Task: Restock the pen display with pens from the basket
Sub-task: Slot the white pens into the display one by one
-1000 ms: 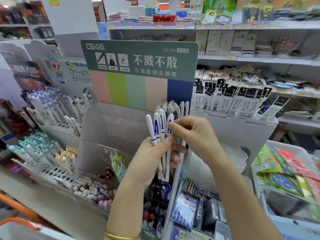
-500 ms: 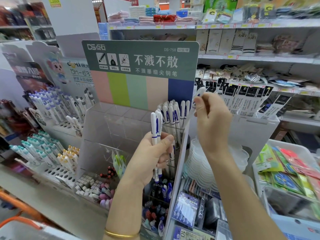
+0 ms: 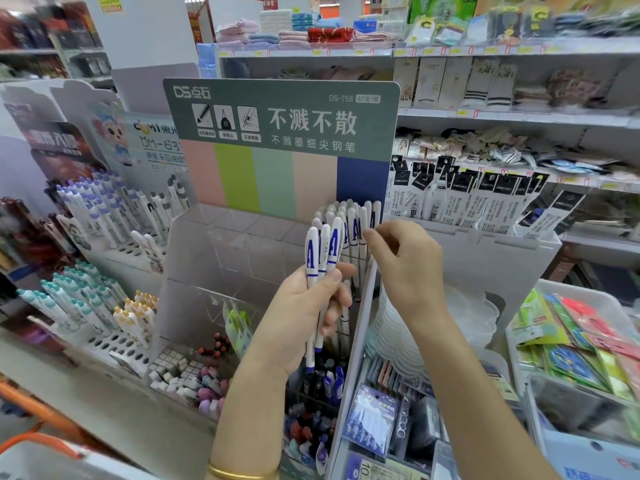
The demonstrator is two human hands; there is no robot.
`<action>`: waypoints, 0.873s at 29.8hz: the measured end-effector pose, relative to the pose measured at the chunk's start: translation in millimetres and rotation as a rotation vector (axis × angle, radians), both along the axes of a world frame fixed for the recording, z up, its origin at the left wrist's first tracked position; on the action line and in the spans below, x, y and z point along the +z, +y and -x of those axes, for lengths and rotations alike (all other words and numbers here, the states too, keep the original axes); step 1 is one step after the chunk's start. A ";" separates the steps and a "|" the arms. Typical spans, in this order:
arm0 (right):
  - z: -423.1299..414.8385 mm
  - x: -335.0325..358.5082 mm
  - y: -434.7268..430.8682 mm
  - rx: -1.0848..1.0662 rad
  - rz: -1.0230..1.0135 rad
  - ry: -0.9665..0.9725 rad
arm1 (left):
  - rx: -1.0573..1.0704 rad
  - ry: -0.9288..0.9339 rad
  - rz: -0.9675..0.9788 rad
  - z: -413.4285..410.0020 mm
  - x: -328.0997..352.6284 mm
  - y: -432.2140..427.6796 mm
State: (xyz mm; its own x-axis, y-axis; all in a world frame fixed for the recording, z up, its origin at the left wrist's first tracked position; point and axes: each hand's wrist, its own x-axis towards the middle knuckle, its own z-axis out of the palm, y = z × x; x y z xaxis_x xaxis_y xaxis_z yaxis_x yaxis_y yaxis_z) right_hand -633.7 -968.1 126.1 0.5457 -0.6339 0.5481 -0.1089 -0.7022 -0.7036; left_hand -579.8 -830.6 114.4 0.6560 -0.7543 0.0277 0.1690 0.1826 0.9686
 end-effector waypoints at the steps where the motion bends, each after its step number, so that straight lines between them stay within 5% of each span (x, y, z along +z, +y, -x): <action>1: 3.3 3.3 4.3 0.082 -0.077 -0.011 | -0.015 -0.006 -0.001 1.2 0.5 -0.6; 5: 11.2 12.7 16.5 0.399 -0.368 -0.016 | -0.062 -0.028 -0.009 3.5 0.7 -2.2; 11: 9.0 16.9 3.9 0.171 -0.424 -0.367 | 0.120 -0.041 -0.068 -4.1 -1.0 4.7; 16: 12.6 3.5 8.2 0.079 -0.126 -0.270 | 0.287 -0.132 -0.156 -10.5 -7.3 8.1; 26: 10.3 -37.8 22.2 -0.021 0.294 0.001 | 0.211 -0.079 -0.113 -2.5 -5.4 4.3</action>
State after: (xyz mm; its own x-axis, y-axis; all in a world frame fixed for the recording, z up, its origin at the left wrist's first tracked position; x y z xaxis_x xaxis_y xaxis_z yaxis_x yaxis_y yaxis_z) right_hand -644.0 -945.9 88.3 0.5348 -0.4590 0.7094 -0.1265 -0.8736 -0.4699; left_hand -577.3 -826.3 109.0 0.7984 -0.6021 0.0084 0.0620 0.0960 0.9935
